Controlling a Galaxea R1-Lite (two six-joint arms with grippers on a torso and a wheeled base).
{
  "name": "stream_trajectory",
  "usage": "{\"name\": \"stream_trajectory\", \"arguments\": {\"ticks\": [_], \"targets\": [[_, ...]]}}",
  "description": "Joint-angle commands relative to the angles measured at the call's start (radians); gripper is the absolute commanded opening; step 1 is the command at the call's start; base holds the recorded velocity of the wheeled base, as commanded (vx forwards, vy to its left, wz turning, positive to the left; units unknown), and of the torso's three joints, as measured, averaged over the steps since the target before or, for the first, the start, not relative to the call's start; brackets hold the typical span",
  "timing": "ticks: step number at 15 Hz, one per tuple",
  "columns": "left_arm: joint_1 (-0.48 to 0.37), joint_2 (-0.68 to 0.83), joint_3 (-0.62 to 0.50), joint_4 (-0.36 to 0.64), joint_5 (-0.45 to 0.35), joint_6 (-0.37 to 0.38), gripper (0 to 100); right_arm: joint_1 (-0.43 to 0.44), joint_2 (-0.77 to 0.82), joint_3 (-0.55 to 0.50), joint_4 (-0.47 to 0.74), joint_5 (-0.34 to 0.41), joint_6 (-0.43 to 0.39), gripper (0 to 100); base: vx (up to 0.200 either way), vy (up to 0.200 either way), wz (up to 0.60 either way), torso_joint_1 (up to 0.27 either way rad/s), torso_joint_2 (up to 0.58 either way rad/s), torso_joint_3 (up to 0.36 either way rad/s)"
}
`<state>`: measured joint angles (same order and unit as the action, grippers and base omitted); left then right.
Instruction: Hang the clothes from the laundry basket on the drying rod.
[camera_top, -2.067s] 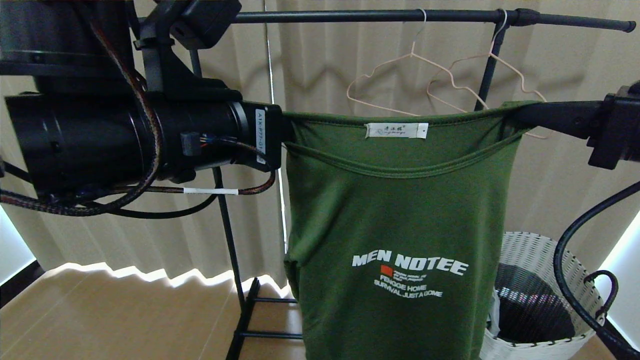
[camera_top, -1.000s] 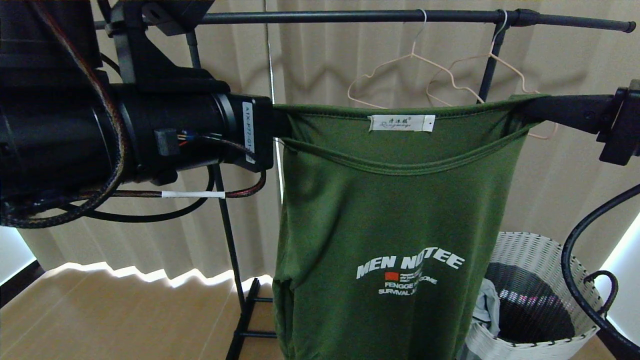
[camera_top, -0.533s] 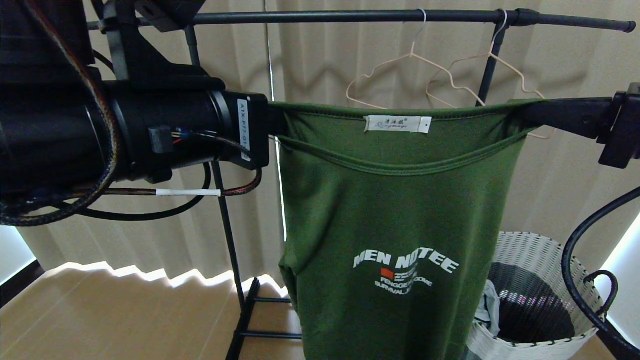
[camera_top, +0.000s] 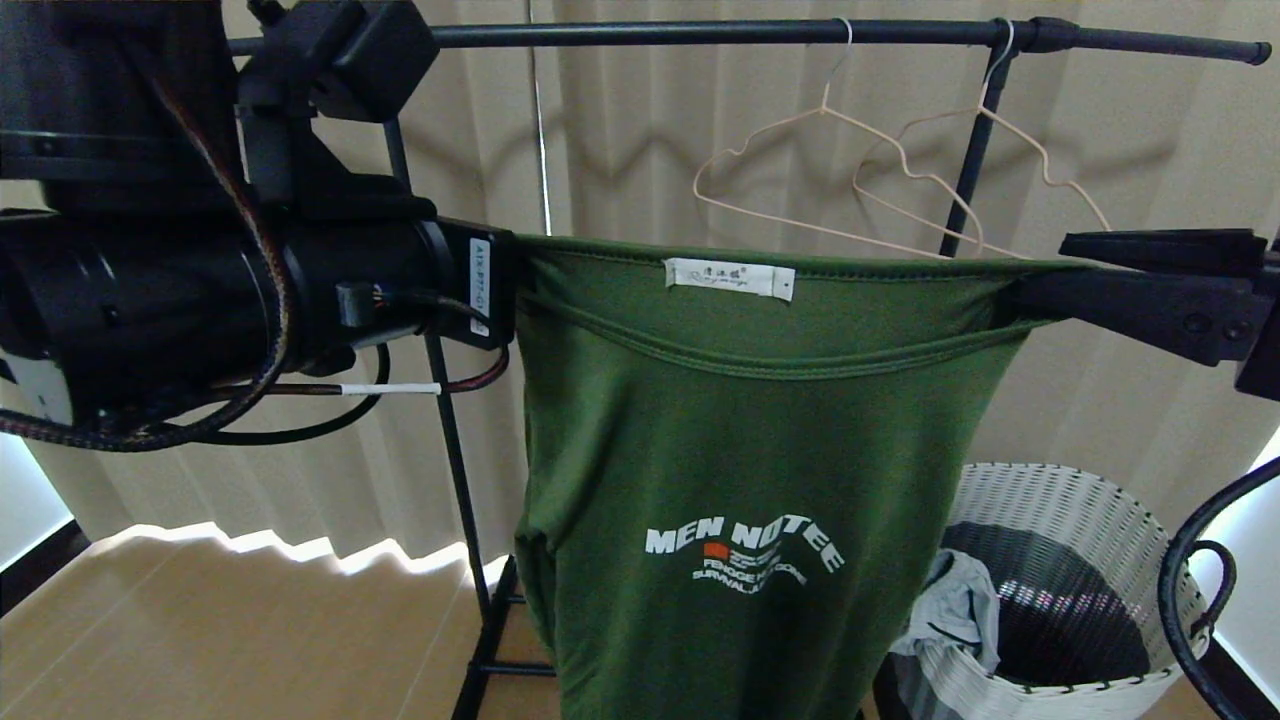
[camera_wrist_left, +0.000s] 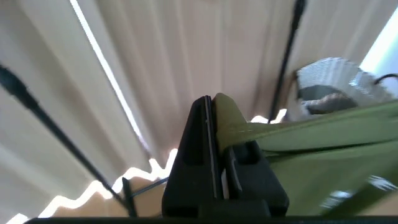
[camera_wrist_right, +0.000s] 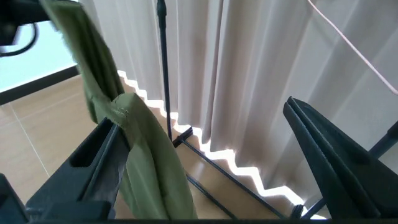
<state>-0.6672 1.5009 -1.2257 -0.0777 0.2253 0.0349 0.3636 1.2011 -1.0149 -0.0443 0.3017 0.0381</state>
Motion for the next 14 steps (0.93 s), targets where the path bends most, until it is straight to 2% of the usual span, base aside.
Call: {"name": "stream_trajectory", "arguments": {"ticks": [1, 4, 7, 9, 12, 14], "targets": [[0.017, 0.021, 0.003, -0.002, 0.012, 0.0, 0, 0.011, -0.044, 0.029, 0.001, 0.0, 0.0, 100, 0.0, 0.0, 0.0, 0.0, 0.0, 0.0], [0.017, 0.027, 0.003, -0.001, 0.051, 0.003, 0, 0.057, -0.089, 0.059, 0.009, -0.001, 0.0, 100, 0.0, 0.0, 0.0, 0.0, 0.0, 0.0], [0.024, 0.021, 0.015, 0.001, 0.083, 0.005, 0, 0.066, -0.094, 0.095, 0.006, -0.009, -0.003, 100, 0.0, 0.0, 0.0, 0.0, 0.0, 0.0], [0.067, -0.045, 0.095, 0.001, 0.108, 0.04, 0, 0.052, -0.136, 0.157, 0.011, -0.018, -0.053, 100, 0.0, 0.0, 0.0, 0.0, 0.0, 0.0], [0.153, -0.217, 0.252, 0.001, 0.108, 0.071, 0, -0.043, -0.245, 0.292, 0.011, -0.029, -0.176, 100, 0.0, 0.0, 0.0, 0.0, 0.0, 0.0], [0.218, -0.353, 0.377, 0.001, 0.108, 0.128, 0, -0.127, -0.284, 0.368, 0.009, -0.047, -0.241, 100, 0.0, 0.0, 0.0, 0.0, 0.0, 0.0]]}}
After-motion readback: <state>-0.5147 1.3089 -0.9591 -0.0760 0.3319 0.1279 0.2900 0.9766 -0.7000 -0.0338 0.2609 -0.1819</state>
